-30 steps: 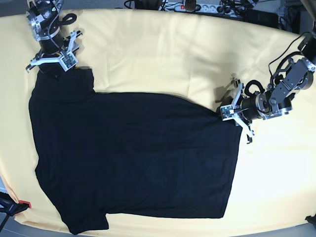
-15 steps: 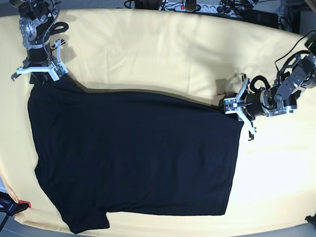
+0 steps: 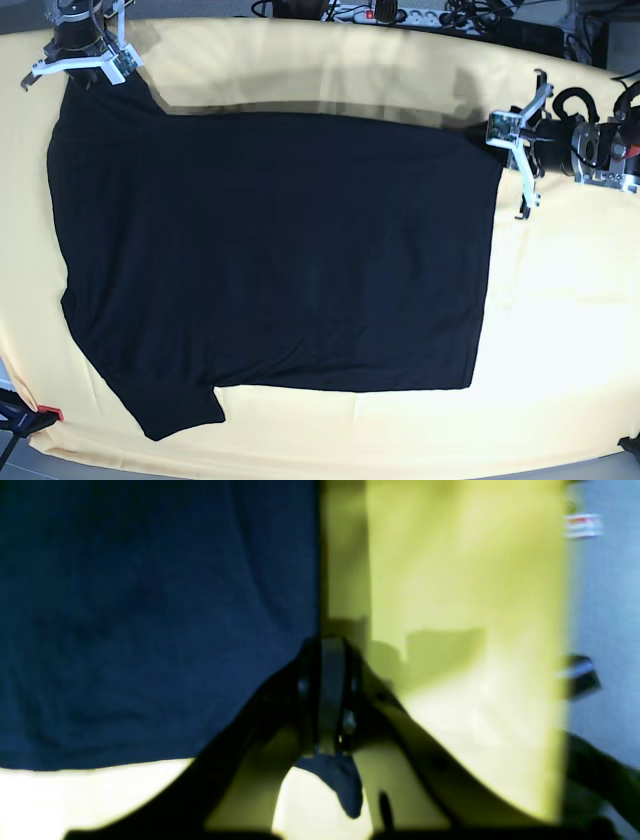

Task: Fold the T-shirt properly
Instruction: 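Lift the shirt edge with both grippers and pull it toward the robot, then lower the held edge with both grippers and release it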

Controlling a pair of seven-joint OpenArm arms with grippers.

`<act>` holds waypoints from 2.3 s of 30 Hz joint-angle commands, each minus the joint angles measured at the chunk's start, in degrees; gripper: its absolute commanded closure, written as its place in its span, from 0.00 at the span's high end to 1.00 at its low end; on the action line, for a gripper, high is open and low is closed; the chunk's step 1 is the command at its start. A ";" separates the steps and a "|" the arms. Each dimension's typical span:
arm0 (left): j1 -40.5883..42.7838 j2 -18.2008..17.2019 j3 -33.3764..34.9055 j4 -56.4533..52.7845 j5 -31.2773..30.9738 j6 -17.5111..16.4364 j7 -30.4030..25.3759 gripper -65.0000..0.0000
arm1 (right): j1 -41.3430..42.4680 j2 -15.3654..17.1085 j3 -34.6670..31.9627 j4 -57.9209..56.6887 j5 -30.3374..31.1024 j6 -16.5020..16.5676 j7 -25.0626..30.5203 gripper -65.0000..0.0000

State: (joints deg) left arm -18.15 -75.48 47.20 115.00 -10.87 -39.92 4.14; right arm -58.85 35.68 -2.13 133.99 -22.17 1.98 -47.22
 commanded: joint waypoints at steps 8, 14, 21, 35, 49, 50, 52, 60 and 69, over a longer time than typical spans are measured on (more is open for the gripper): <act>8.66 -6.47 -0.72 8.98 -0.15 -0.08 -0.63 0.00 | -10.32 0.52 0.31 1.01 -0.63 -2.12 -3.04 0.00; 12.59 -6.71 -0.72 12.13 -0.15 -0.08 7.69 0.00 | -14.82 0.55 0.31 1.01 -2.40 -3.96 0.24 0.00; 12.55 -6.21 -0.76 13.35 3.37 4.59 13.92 0.00 | -10.32 3.76 0.33 1.01 -10.91 -8.28 8.94 0.00; 12.52 2.10 -0.83 13.00 23.23 31.26 13.97 0.00 | 11.02 15.96 0.33 1.01 2.86 -4.20 19.23 0.00; 6.64 13.86 -0.83 -0.79 25.44 39.10 13.92 0.00 | 30.62 13.81 0.31 -18.21 22.93 8.04 26.32 0.00; 6.64 14.47 -0.83 -1.14 25.46 39.08 13.90 0.00 | 31.69 13.29 0.31 -19.08 23.37 8.57 26.32 0.00; 6.69 15.56 -0.81 -1.97 25.44 38.82 13.44 0.00 | 33.55 12.39 0.31 -20.55 23.91 8.55 26.27 0.00; 6.51 16.87 -0.83 -3.37 26.62 38.53 12.20 0.54 | 36.96 11.37 0.31 -21.77 24.30 4.42 26.23 0.50; 5.88 13.97 -0.81 -3.26 26.49 41.68 12.96 0.66 | 36.74 11.32 0.31 -20.11 24.37 6.93 18.91 0.67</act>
State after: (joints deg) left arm -11.44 -60.42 46.92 110.96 15.40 0.64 17.63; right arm -22.57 45.84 -2.52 112.79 2.57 9.85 -29.12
